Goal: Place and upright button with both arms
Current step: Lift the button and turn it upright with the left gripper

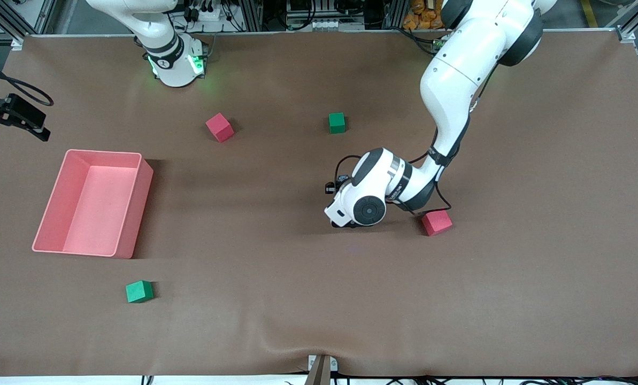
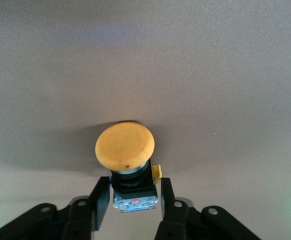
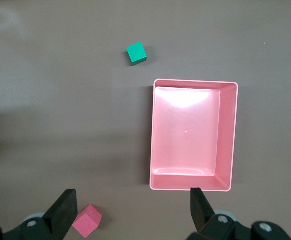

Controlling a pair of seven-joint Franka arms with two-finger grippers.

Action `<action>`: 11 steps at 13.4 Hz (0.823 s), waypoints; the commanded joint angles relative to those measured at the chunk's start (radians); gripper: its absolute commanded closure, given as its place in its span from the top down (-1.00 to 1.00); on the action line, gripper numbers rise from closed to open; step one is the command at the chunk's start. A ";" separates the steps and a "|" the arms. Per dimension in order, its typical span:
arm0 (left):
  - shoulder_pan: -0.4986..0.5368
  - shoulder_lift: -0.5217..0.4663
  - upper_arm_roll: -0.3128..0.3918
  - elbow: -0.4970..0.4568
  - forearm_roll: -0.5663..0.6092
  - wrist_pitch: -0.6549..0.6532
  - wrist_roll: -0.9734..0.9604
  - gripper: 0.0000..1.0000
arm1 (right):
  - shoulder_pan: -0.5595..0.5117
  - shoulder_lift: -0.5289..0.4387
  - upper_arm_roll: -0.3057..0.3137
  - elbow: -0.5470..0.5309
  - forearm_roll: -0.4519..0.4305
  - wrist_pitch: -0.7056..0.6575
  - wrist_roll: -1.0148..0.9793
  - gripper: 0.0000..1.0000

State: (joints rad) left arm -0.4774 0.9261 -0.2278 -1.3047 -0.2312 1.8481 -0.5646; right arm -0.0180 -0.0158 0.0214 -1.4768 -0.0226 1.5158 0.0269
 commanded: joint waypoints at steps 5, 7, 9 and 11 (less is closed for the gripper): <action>-0.007 -0.021 0.007 0.027 -0.022 -0.004 -0.047 -1.00 | -0.014 0.013 0.002 0.024 -0.007 -0.040 -0.007 1.00; -0.009 -0.050 0.005 0.027 -0.020 -0.006 -0.110 -1.00 | -0.022 0.013 -0.012 0.023 0.047 -0.059 -0.005 1.00; -0.007 -0.068 0.004 0.027 -0.019 -0.006 -0.150 -1.00 | -0.013 0.011 -0.020 0.024 0.052 -0.069 -0.010 1.00; -0.027 -0.102 0.016 0.027 -0.008 -0.006 -0.199 -1.00 | -0.010 0.008 -0.018 0.020 0.050 -0.077 -0.010 1.00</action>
State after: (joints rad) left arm -0.4809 0.8701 -0.2300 -1.2643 -0.2331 1.8477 -0.7142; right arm -0.0186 -0.0145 -0.0021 -1.4768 0.0088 1.4610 0.0270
